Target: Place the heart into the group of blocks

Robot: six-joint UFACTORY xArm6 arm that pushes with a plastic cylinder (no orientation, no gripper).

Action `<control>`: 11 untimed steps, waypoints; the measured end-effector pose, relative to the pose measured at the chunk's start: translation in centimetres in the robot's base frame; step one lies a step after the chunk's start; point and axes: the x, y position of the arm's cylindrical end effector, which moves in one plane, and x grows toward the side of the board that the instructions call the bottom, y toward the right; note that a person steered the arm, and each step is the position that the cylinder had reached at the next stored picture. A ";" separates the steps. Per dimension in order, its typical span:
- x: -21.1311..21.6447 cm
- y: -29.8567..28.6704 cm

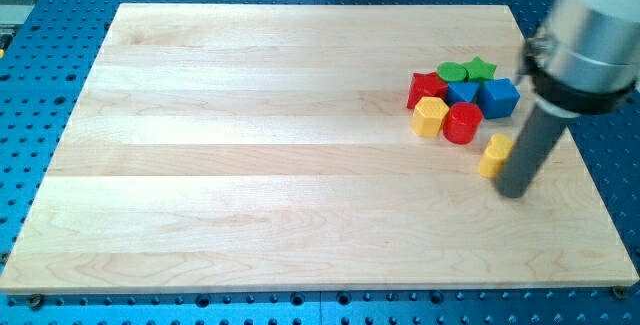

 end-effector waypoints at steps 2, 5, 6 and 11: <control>2.4 -0.6; -2.2 -1.9; -1.0 2.5; -6.2 -0.5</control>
